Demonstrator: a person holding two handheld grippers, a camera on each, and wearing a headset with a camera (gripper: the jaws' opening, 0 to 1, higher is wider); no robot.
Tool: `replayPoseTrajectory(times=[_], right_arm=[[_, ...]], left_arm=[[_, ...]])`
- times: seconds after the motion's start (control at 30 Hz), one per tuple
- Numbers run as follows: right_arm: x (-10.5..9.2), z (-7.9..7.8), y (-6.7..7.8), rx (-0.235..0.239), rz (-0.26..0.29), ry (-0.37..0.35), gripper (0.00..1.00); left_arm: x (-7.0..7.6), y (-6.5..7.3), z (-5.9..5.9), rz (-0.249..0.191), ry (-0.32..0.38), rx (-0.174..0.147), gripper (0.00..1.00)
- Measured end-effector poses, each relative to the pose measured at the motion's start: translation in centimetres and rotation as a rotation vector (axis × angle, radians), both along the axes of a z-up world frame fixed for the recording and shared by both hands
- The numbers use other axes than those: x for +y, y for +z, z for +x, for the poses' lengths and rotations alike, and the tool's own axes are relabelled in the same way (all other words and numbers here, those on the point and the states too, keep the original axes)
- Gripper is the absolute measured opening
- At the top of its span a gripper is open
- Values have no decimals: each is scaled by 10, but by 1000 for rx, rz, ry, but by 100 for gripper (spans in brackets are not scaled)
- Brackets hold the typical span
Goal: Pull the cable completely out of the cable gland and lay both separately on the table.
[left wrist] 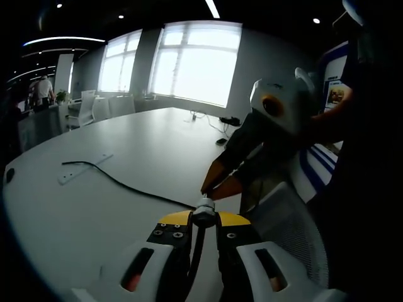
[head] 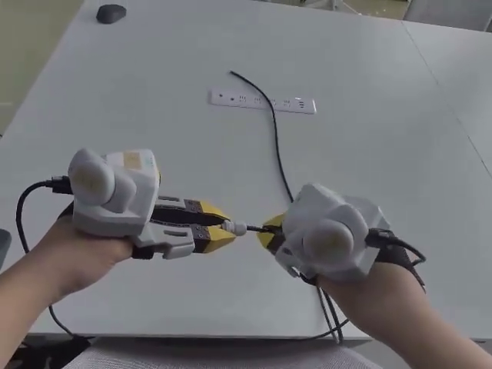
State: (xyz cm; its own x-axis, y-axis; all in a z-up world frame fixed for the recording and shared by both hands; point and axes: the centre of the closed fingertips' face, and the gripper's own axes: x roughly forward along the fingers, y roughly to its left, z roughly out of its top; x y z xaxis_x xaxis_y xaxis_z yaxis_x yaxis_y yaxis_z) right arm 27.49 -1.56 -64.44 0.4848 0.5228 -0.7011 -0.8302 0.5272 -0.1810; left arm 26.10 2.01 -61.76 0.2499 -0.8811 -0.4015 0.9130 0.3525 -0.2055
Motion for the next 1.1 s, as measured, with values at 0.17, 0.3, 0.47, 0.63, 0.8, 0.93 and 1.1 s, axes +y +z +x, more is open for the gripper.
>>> replayPoseTrajectory(times=[0.17,0.3,0.47,0.63,0.8,0.93,1.1], right_arm=[[-7,2,-4,30,36,-55,0],[-13,5,-7,52,65,-99,0],[-24,7,-14,85,86,-159,0],[-32,7,-21,161,160,-252,0],[-38,9,-22,197,215,-307,1],[-50,12,-26,183,186,-332,0],[-70,12,-40,205,178,-387,0]], left_arm=[[-3,-1,1,2,1,-4,15],[-3,-1,2,2,5,-4,15],[-4,-3,3,5,8,-1,15],[-8,-3,2,4,5,1,15],[-12,-2,2,4,2,-4,15],[-11,-1,4,-1,7,-4,15],[-11,1,2,-7,5,-2,15]])
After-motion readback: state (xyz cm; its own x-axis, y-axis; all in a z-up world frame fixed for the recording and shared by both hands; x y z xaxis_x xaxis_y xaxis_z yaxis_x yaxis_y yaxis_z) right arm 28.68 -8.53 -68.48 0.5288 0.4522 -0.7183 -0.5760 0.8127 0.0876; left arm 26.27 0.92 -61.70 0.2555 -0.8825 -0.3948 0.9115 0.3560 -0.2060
